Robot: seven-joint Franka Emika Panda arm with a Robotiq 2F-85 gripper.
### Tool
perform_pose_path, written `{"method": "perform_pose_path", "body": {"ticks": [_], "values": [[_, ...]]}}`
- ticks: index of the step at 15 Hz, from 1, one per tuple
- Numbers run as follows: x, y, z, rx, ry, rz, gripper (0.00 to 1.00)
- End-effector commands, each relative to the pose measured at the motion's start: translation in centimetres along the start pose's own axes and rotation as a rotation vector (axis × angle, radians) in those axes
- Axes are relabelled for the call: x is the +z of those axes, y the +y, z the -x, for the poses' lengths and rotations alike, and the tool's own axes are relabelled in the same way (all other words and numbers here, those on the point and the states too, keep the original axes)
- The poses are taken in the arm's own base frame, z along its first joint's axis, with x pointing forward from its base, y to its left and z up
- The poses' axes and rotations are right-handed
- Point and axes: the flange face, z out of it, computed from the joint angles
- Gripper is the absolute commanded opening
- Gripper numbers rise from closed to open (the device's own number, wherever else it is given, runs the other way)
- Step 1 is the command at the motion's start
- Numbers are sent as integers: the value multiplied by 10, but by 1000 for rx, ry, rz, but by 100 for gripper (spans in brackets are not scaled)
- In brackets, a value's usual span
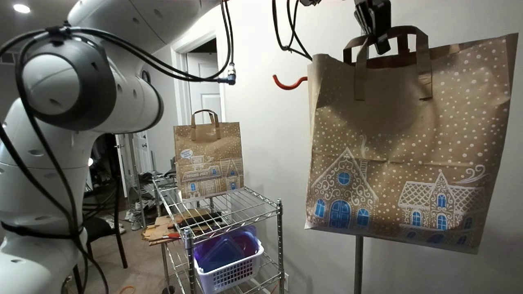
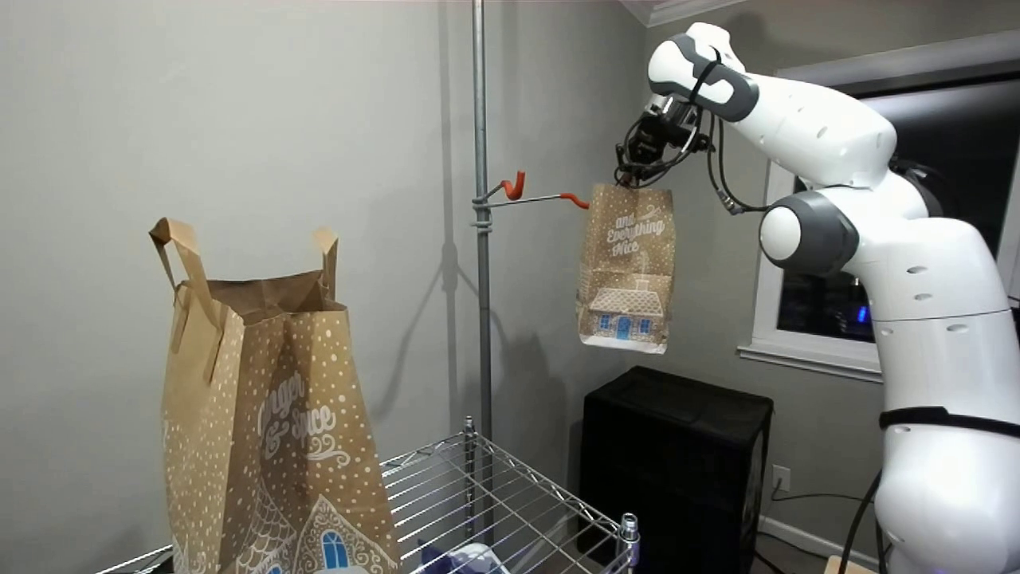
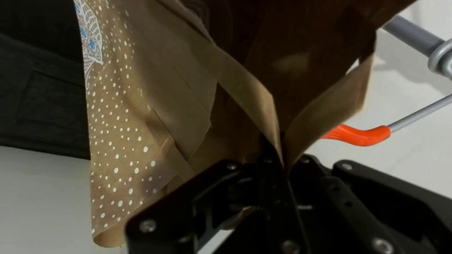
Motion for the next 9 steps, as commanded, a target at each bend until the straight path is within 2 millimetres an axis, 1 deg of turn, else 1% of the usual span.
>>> {"method": "perform_pose_path", "body": {"ticks": [1, 4, 9], "values": [[-25, 9, -3, -19, 58, 23, 4], [-30, 13, -7, -19, 81, 36, 4], [-18, 16, -12, -12, 77, 47, 4]]}}
